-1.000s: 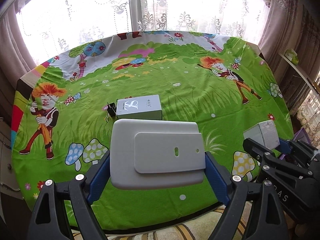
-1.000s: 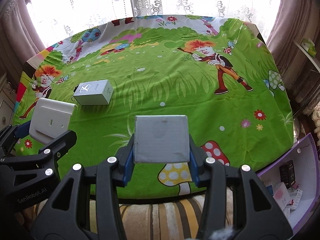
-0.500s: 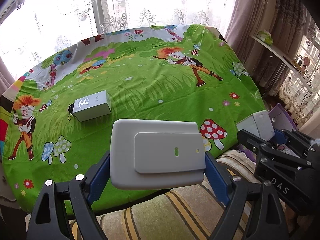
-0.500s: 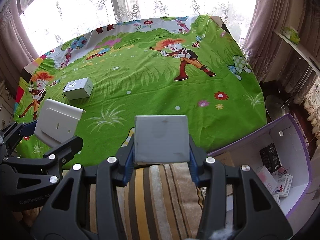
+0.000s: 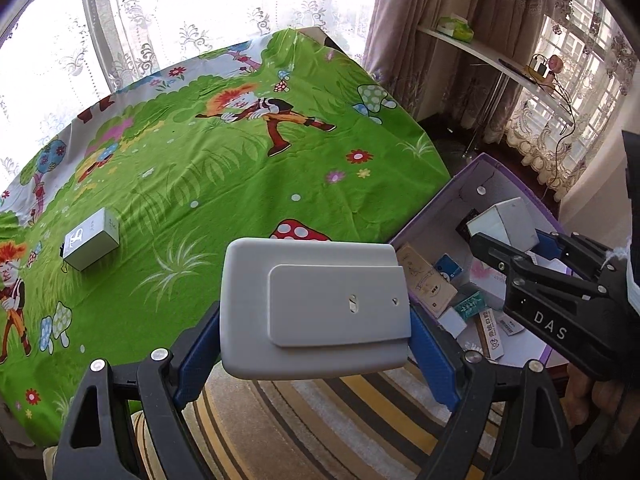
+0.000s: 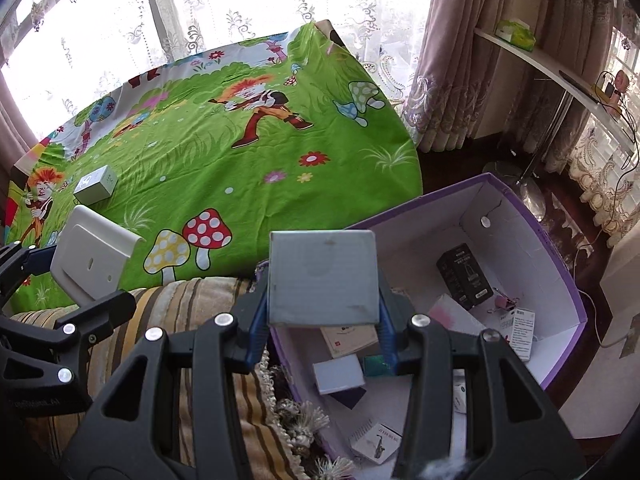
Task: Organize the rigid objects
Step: 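Carry the device and cube box over the purple box and open both tools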
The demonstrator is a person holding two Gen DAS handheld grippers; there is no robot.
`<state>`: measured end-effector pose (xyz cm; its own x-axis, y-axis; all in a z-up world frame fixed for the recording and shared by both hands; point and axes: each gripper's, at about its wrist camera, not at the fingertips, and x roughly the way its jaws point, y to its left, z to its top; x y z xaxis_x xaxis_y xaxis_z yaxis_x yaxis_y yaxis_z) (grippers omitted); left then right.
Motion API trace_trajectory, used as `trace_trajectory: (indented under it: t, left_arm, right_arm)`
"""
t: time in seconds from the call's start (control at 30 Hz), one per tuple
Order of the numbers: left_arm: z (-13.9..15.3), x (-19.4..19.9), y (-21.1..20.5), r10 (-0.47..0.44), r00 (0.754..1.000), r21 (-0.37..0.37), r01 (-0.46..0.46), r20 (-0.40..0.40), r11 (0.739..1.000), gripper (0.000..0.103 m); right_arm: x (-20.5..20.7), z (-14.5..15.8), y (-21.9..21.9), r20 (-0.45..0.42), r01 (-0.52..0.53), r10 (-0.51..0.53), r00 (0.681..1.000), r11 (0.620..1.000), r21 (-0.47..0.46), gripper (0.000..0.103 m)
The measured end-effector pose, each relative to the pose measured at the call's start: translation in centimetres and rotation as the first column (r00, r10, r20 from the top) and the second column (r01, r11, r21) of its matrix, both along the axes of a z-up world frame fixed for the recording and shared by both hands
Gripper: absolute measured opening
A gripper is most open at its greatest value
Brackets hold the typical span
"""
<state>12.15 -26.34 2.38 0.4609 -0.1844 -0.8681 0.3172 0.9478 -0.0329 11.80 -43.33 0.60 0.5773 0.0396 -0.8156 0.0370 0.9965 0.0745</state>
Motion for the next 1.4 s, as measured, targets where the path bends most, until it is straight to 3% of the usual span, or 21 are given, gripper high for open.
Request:
trace_trajectory:
  t: [0.27, 0.5, 0.63, 0.73, 0.9, 1.03, 1.13, 1.27, 1.4]
  left_arm:
    - [-0.4, -0.3, -4.5, -0.096, 0.995, -0.007, 0.096, -0.027, 0.995, 0.088]
    - [-0.9, -0.7, -7.7, -0.205, 0.976, -0.047, 0.202, -0.070, 0.978, 0.088]
    - [-1.1, -1.3, -9.3, -0.274, 0.957, -0.083, 0.267, -0.092, 0.960, 0.089]
    - [-0.9, -1.7, -10.0, -0.299, 0.951, -0.071, 0.294, -0.080, 0.953, 0.089]
    - [0.1, -1.8, -9.8, -0.283, 0.959, -0.060, 0.280, -0.030, 0.958, 0.089]
    - [1.5, -1.5, -8.6, -0.231, 0.971, -0.065, 0.235, 0.060, 0.970, 0.089]
    - [2.3, -1.5, -8.1, -0.219, 0.967, -0.037, 0.226, 0.131, 0.974, 0.089]
    - [2.8, -0.9, -6.6, -0.167, 0.973, -0.054, 0.177, 0.157, 0.983, 0.089]
    - [2.9, -0.2, -4.9, -0.126, 0.978, 0.006, 0.127, 0.165, 0.992, 0.089]
  right_arm:
    - [-1.9, -0.7, -5.7, -0.016, 0.105, -0.106, 0.994, 0.994, -0.028, 0.049]
    - [-2.5, -1.0, -9.6, -0.032, 0.186, -0.187, 0.982, 0.982, -0.032, 0.051]
    - [-2.6, -0.6, -10.7, -0.015, 0.212, -0.213, 0.977, 0.976, -0.038, 0.072]
    - [-2.9, 0.0, -10.7, 0.011, 0.221, -0.221, 0.975, 0.974, -0.056, 0.084]
    - [-3.1, 1.3, -10.0, 0.070, 0.210, -0.205, 0.976, 0.975, -0.067, 0.091]
    - [-3.2, 2.6, -9.2, 0.123, 0.219, -0.206, 0.971, 0.970, -0.102, 0.094]
    - [-3.2, 3.4, -8.8, 0.146, 0.224, -0.209, 0.967, 0.970, -0.094, 0.096]
    - [-3.5, 4.5, -7.8, 0.209, 0.197, -0.177, 0.962, 0.977, -0.078, 0.096]
    - [-3.3, 5.1, -6.9, 0.236, 0.169, -0.149, 0.960, 0.983, -0.068, 0.096]
